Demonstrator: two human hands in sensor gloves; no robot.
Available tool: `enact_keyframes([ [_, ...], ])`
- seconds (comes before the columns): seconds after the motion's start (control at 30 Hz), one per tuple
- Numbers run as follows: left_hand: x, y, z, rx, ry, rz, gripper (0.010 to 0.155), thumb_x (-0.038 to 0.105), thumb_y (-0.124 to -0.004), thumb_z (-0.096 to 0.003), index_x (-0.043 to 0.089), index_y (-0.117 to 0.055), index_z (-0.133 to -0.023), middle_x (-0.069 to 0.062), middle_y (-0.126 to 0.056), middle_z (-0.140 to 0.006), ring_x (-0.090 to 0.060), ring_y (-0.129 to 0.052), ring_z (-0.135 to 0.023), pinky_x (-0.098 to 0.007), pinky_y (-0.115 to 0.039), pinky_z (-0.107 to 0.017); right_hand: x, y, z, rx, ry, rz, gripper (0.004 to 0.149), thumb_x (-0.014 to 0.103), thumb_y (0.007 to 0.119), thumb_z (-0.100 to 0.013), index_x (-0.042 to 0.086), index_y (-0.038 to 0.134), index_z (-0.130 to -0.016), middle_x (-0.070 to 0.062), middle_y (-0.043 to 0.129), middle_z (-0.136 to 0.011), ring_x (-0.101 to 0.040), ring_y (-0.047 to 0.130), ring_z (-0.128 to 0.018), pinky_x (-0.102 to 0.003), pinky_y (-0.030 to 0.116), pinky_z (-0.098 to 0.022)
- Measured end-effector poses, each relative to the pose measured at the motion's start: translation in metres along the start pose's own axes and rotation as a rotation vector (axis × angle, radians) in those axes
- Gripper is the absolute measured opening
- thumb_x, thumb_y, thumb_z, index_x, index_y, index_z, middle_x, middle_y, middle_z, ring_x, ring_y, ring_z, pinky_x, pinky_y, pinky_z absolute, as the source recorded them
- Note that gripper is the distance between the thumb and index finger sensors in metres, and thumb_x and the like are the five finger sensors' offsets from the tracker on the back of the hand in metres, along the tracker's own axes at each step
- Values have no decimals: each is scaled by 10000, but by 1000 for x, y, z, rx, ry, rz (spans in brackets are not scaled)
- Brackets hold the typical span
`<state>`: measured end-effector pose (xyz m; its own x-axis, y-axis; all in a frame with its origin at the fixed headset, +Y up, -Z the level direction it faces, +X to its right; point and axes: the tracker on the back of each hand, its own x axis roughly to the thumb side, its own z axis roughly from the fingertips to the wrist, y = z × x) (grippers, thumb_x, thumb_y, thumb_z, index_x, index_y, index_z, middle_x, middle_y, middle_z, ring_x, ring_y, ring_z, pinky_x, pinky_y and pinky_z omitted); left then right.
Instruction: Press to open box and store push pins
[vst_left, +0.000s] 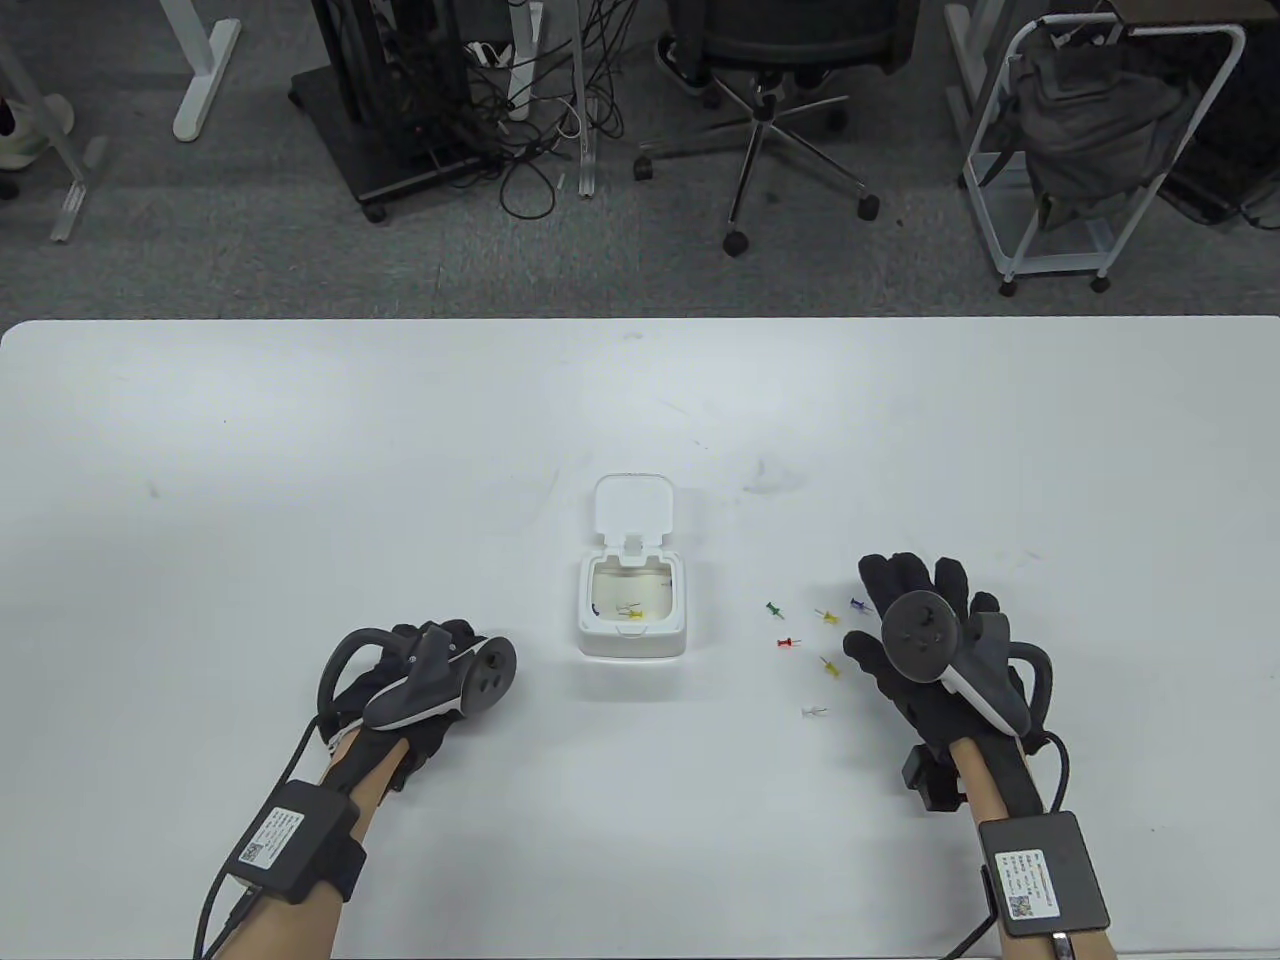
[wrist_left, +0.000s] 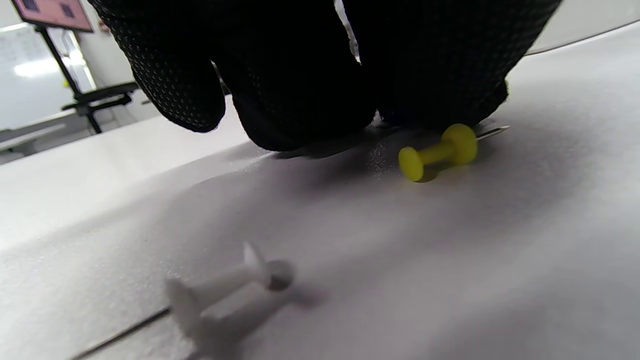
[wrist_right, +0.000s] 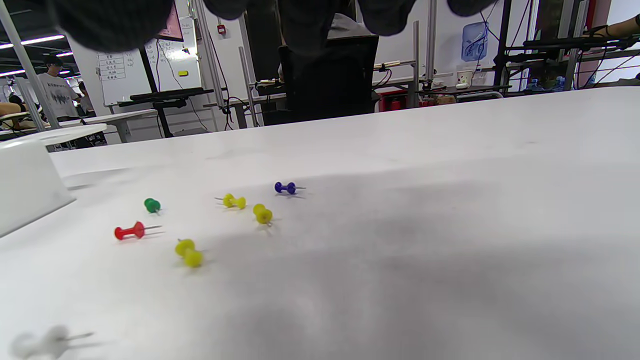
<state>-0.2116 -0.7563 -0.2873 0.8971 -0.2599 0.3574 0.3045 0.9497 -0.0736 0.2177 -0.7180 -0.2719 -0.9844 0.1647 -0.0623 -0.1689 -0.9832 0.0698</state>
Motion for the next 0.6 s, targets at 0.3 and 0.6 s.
enact_keyframes([
  [0.3,2,-2,-3,8,-5,25,397,469,-792,-464,382,-798,-851,131,-888,-884,-116,-992,-675,-459,-819,-723,0,0,0,-2,2,-2,719,555,626,-429,359,324,-1051,-54,400,-1230,-456,338,-1111,-702,340,-748],
  [0.6,10,-1,-6,0,-28,-33,412,460,-757,-468,337,-788,-860,89,-887,-873,-140,-990,-659,-486,-815,-717,-1,0,0,-4,1,-4,721,555,626,-430,359,321,-1053,-55,400,-1230,-458,338,-1111,-704,337,-747],
])
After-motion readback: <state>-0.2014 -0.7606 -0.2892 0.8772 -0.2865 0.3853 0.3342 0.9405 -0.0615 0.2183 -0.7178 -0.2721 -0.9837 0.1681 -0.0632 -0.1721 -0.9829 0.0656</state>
